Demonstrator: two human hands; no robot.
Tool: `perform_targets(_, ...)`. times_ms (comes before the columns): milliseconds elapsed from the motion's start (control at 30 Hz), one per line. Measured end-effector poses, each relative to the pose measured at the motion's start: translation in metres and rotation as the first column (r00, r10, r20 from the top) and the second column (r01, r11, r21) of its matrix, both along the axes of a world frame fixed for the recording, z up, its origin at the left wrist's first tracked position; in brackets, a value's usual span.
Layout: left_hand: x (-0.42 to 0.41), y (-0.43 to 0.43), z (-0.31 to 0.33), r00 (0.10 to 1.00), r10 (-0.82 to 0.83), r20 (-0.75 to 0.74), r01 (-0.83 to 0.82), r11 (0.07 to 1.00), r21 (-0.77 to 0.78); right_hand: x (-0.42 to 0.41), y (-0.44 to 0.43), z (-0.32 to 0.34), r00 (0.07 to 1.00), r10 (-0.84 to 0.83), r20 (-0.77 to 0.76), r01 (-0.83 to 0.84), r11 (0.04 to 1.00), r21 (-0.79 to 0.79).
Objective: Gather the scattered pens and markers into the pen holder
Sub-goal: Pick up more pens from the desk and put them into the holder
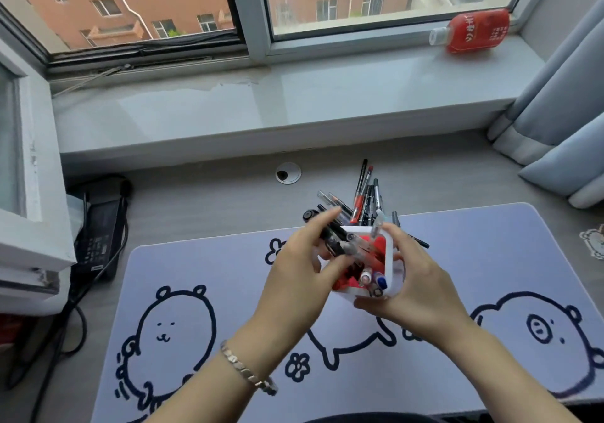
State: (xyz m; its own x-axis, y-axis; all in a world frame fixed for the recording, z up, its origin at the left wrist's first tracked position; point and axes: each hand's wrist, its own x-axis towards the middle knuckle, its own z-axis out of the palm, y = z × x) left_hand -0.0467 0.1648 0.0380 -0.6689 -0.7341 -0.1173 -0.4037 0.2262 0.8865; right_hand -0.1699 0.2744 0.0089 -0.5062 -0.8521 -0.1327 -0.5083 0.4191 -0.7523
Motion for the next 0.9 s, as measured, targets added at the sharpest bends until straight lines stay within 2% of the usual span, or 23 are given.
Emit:
perform_targets(67, 0.003, -0.004, 0.002, 0.998, 0.003, -0.07, 0.0, 0.999, 0.045, -0.002, 0.0, -0.002, 1.0, -0.005, 0.022, 0.005, 1.0, 0.0)
perform_targets(133, 0.006, -0.011, 0.013, 0.961, 0.147, -0.236, -0.137, 0.989, 0.058, -0.003, 0.0, -0.003, 0.998, -0.019, 0.063, 0.02, 1.0, -0.02)
perform_targets(167, 0.007, -0.016, 0.019, 0.901, 0.241, -0.361, -0.223, 0.97, 0.093, -0.003, 0.0, -0.004, 0.997, -0.027, 0.071, 0.029, 0.999, -0.023)
perform_targets(233, 0.012, -0.024, 0.032, 0.707, 0.398, -0.585, -0.332, 0.917, 0.223, -0.001, 0.0, -0.006, 0.997, -0.032, 0.067, 0.033, 0.999, -0.021)
perform_targets(300, 0.014, -0.028, 0.043, 0.526, 0.459, -0.716, -0.291, 0.888, 0.356, 0.0, 0.0, -0.008, 0.997, -0.027, 0.066, 0.028, 0.999, -0.02)
perform_targets(367, 0.009, -0.027, 0.047, 0.462, 0.481, -0.745, -0.206, 0.875, 0.437, 0.002, -0.001, -0.008, 0.996, -0.018, 0.085, 0.02, 1.0, -0.022)
perform_targets(433, 0.002, -0.02, 0.039, 0.517, 0.469, -0.716, -0.135, 0.87, 0.474, 0.005, -0.001, -0.006, 0.994, -0.014, 0.109, 0.017, 0.999, -0.029)
perform_targets(500, -0.003, -0.012, 0.023, 0.643, 0.413, -0.645, -0.101, 0.881, 0.463, 0.008, -0.001, -0.004, 0.991, -0.009, 0.13, 0.015, 0.999, -0.045)
perform_targets(533, -0.002, -0.007, 0.015, 0.713, 0.361, -0.601, -0.113, 0.906, 0.409, 0.009, -0.001, -0.003, 0.989, -0.012, 0.146, 0.02, 0.998, -0.055)
perform_targets(600, 0.0, 0.002, 0.0, 0.831, 0.225, -0.509, -0.148, 0.971, 0.187, 0.009, -0.001, -0.004, 0.984, -0.024, 0.174, 0.039, 0.996, -0.084)
perform_targets(633, 0.002, 0.006, -0.004, 0.867, 0.169, -0.469, -0.144, 0.986, 0.089, 0.008, 0.0, -0.005, 0.984, -0.028, 0.176, 0.045, 0.995, -0.095)
perform_targets(667, 0.003, 0.007, -0.007, 0.887, 0.151, -0.436, -0.139, 0.989, 0.059, 0.008, 0.001, -0.005, 0.986, -0.03, 0.162, 0.046, 0.994, -0.099)
perform_targets(700, 0.004, 0.006, -0.007, 0.899, 0.17, -0.404, -0.139, 0.985, 0.106, 0.008, 0.002, -0.005, 0.99, -0.03, 0.14, 0.044, 0.994, -0.102)
perform_targets(767, 0.008, -0.003, -0.01, 0.932, 0.194, -0.307, -0.095, 0.946, 0.309, 0.009, 0.003, -0.004, 0.99, -0.016, 0.138, 0.032, 0.993, -0.113)
perform_targets(833, 0.014, -0.012, -0.017, 0.968, 0.082, -0.239, 0.036, 0.892, 0.451, 0.011, 0.001, -0.005, 0.974, 0.006, 0.227, 0.02, 0.993, -0.113)
perform_targets(900, 0.022, -0.015, -0.025, 0.968, -0.106, -0.226, 0.198, 0.878, 0.436, 0.014, -0.004, -0.009, 0.961, 0.027, 0.275, 0.0, 0.995, -0.1)
